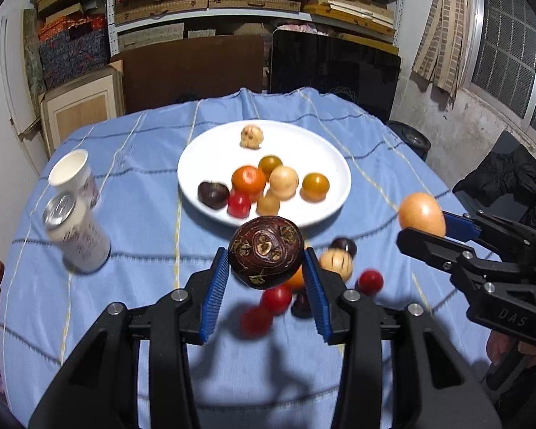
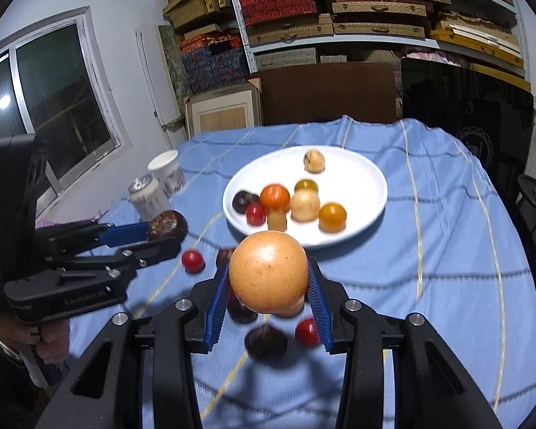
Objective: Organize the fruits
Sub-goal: 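Carry both fruits onto the white plate and open both tools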
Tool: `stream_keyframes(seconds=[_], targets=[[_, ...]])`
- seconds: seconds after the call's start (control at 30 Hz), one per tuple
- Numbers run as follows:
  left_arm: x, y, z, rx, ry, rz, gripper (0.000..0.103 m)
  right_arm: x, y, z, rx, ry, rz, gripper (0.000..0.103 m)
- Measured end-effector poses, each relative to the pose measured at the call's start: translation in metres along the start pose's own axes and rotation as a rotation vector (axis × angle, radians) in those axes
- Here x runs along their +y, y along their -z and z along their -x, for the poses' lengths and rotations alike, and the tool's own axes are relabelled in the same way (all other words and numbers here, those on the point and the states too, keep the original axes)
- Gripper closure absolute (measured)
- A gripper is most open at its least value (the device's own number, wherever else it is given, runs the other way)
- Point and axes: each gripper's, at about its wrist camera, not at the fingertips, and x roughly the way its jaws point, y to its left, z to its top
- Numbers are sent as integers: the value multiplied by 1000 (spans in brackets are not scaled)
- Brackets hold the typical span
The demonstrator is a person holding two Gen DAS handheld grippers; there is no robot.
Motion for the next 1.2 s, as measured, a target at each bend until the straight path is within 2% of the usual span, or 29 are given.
stream_keyframes(seconds=[0.23, 0.43, 0.67, 1.03, 1.1, 1.17, 1.2], targets=[[2, -30, -44, 24, -12, -5, 62, -14, -26, -36, 23, -3, -17, 61], [11, -43, -89, 69, -23, 7, 62, -27, -32, -75, 74, -3, -41, 61], [20, -48, -122, 98, -27, 18, 62, -37, -30, -107, 126, -13, -83, 61], [22, -52, -143, 113, -71, 35, 61, -26, -25, -135, 156, 101, 44, 60], [23, -53, -145, 110, -74, 44, 57, -28, -24, -137, 159, 115, 45, 59], [24, -55, -142, 101, -75, 57, 39, -29, -23, -132, 144, 115, 40, 55], [24, -55, -140, 89, -74, 64, 38, -30, -23, -128, 134, 113, 40, 54]])
